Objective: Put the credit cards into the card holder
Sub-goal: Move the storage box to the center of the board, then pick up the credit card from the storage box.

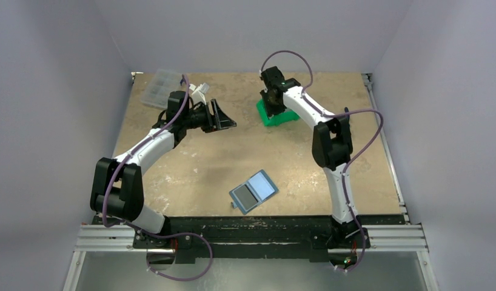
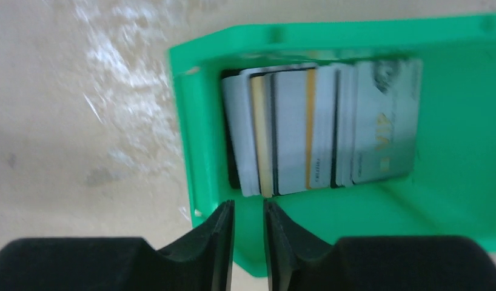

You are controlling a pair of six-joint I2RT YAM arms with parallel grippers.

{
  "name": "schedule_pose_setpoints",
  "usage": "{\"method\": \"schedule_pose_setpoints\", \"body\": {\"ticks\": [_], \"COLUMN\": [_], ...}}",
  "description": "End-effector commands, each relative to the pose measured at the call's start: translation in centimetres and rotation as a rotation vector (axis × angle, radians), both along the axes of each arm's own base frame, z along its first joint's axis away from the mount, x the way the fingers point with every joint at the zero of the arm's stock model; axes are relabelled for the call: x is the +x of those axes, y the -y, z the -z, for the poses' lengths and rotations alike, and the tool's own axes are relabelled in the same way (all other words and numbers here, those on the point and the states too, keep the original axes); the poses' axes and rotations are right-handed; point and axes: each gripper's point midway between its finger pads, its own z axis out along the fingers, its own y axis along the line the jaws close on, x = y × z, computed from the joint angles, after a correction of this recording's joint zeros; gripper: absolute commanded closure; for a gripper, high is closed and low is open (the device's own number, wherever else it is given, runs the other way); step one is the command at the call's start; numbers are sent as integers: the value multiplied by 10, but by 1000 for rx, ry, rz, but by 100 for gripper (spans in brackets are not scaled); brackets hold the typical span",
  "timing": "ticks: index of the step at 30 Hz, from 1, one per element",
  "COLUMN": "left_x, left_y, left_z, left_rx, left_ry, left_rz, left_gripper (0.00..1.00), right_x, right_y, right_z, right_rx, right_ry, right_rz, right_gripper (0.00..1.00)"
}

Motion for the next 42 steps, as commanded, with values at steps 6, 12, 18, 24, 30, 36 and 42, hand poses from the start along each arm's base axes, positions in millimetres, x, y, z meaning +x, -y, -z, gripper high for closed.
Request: {"method": "schedule_pose_setpoints", "body": {"ticks": [6, 12, 18, 24, 30, 36, 42], "left_x": [-4, -6, -6, -9, -8, -8, -7], "left_y": [8, 9, 10, 14, 14, 14, 13], "left_z": [-21, -25, -23, -20, -21, -18, -16], "left_rx": [-26, -32, -20, -16, -11, -7, -1], "left_ry": [68, 78, 78, 72, 77, 69, 67], "left_rz": [40, 44, 45, 59, 59, 58, 55], "left_gripper": [42, 42, 42, 42, 42, 42, 42], "right_x": [-56, -43, -7, 18, 29, 36, 42], "right_y": [46, 18, 17, 41, 54, 49, 51], "right_z": [-32, -50, -54, -49, -29, -9, 9], "right_rx": [-107, 67, -6, -227, -342, -347, -351], "right_ry": [-1, 73, 173, 254, 305, 296, 262], "right_rz": [5, -121, -277, -356, -412, -439, -431], "right_gripper": [68, 51, 39, 33, 38, 45, 53]}}
